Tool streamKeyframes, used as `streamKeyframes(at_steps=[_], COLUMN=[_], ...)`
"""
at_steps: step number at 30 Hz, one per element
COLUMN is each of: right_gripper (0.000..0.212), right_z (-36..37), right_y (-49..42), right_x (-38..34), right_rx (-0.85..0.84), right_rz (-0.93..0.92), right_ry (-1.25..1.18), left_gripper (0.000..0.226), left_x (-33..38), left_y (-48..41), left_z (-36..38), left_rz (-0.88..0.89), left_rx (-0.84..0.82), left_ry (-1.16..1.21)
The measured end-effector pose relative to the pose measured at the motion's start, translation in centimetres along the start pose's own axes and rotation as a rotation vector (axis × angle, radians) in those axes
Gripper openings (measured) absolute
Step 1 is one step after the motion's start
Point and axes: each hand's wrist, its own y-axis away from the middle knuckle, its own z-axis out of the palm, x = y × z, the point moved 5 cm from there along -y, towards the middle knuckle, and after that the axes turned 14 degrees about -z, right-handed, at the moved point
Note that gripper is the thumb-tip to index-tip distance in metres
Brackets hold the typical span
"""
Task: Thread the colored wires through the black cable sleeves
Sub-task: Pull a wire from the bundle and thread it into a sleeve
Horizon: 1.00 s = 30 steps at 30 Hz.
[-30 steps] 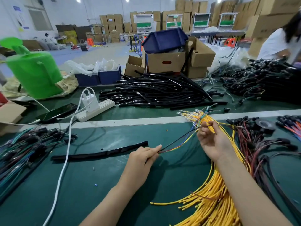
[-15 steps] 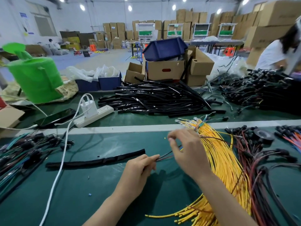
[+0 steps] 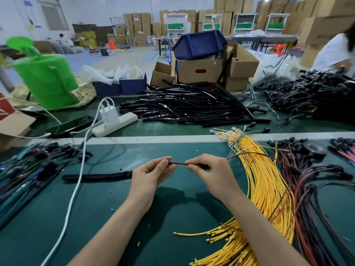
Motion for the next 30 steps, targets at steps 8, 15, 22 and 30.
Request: streamKeyframes(at_steps=[8, 15, 22, 30], right_gripper=[0.016, 0.024, 0.021, 0.015], right_z=[-0.9, -0.5, -0.2, -0.1], right_y=[-0.1, -0.1, 0.2, 0.4], right_x=[0.6, 0.9, 1.4, 1.1], right_rx=[-0.011, -0.075, -0.173, -0.204], right_rz=[0.117, 0.135, 0.161, 0.127], right_ry=[-0.295, -0.356, -0.298, -0.273], left_gripper=[0.051, 0.061, 0.056, 0.052], left_x=[-1.0, -1.4, -1.3, -1.6], left_y=[-0.5, -0.2, 0.3, 0.3], left_z=[0.7, 1.1, 1.2, 0.9], left_rz=[-0.344, -0.426, -0.431, -0.4], left_rx=[-0.304, -0.414, -0.394, -0.373], left_ry=[0.269, 0.299, 0.299, 0.24])
